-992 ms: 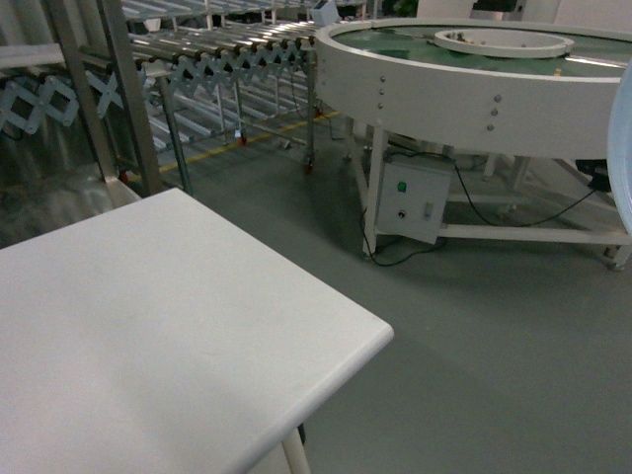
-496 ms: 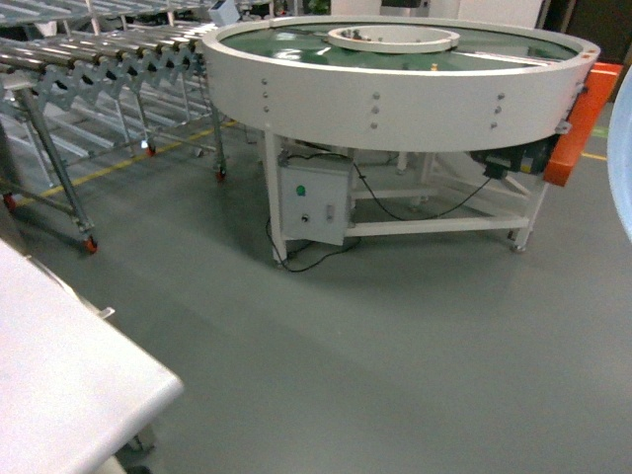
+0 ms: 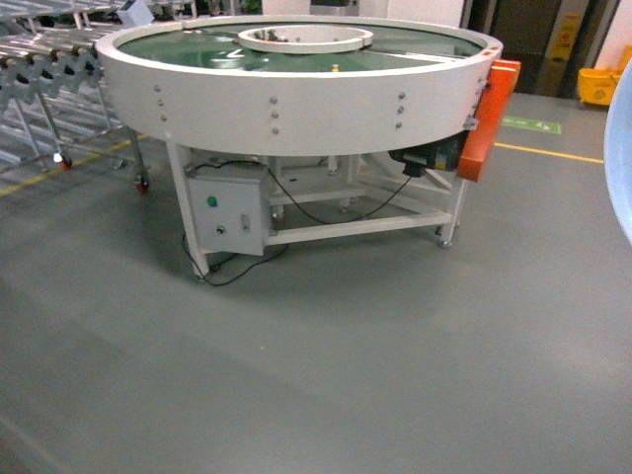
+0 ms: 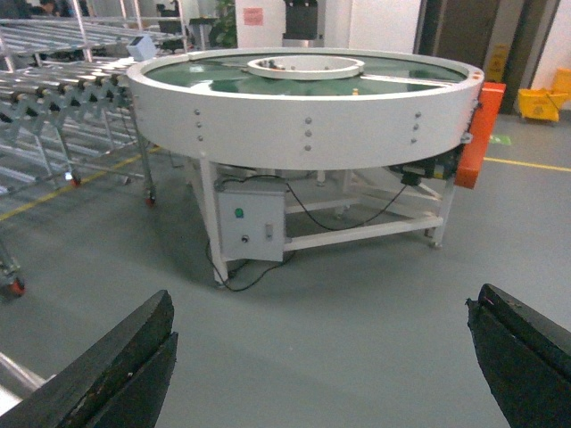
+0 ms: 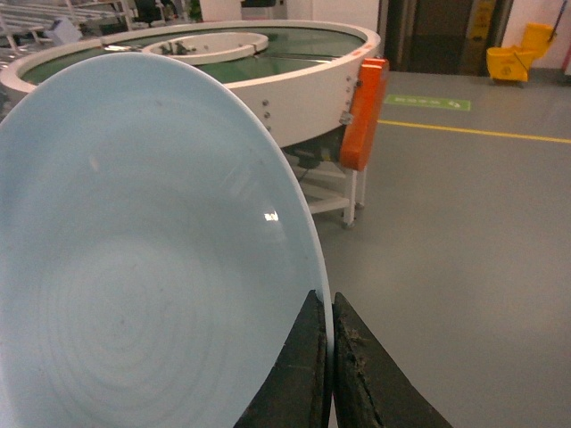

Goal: Place blue tray on left shelf second layer neatly

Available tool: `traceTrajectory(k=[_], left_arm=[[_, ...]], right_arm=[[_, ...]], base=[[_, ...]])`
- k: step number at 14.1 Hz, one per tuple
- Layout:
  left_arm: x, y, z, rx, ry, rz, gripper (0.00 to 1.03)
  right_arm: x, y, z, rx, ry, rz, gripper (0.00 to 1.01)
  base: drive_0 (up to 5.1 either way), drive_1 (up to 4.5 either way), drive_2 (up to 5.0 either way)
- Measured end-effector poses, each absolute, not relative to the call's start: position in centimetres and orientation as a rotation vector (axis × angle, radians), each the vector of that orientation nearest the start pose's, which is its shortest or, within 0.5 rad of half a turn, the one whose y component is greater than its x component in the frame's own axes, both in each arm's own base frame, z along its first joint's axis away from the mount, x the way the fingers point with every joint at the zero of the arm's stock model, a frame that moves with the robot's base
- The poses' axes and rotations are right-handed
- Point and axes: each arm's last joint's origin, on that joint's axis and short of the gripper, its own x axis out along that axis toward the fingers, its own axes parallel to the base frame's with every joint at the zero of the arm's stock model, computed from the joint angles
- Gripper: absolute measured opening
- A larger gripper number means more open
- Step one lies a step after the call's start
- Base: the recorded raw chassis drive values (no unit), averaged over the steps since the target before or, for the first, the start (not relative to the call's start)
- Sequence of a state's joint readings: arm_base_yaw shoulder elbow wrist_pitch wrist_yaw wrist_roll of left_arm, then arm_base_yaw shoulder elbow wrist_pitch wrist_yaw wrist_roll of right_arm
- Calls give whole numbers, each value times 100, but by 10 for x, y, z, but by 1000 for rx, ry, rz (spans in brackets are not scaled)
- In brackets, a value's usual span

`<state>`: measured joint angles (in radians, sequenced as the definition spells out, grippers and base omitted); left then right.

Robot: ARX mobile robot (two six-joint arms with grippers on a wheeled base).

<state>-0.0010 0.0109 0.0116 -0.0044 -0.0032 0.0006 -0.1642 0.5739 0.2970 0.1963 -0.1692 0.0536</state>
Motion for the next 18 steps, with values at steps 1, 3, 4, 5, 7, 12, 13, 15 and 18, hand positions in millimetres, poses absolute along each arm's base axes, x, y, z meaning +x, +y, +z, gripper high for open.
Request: traceTrajectory(k=[1,3,4,5,7,12,13,15,18], left_arm=[[98,0,166,1,2,-1,98],[98,0,166,1,2,0,98],[98,0,166,1,2,-1,98],[98,0,166,1,4,0,98],[98,0,166,1,2,-1,98],[98,0,166,1,4,0,98],[98,0,166,1,4,0,98],[98,0,166,1,4,0,98],[98,0,166,1,5,0,98]], right_arm=[[145,-19,229,68,86,3,2],[145,-19,230,67,82,2,2],[145,-19,230,67,79,2,2],[145,-19,229,68,83,2,2],[145,-19,230,67,79,2,2],[145,-19,230,67,81,0,2],[145,-19,230,67,80,4,2],[145,-19,230,67,81,2,2],[145,-19,229,69,84,0,2]], base=[[119,60,-658],[217,-35,-603],[315,-130,-548],[315,-130,-548],[315,-130,-548],[315,-130,-548],[315,-130,-548],[315,-130,-548],[315,-130,-548]])
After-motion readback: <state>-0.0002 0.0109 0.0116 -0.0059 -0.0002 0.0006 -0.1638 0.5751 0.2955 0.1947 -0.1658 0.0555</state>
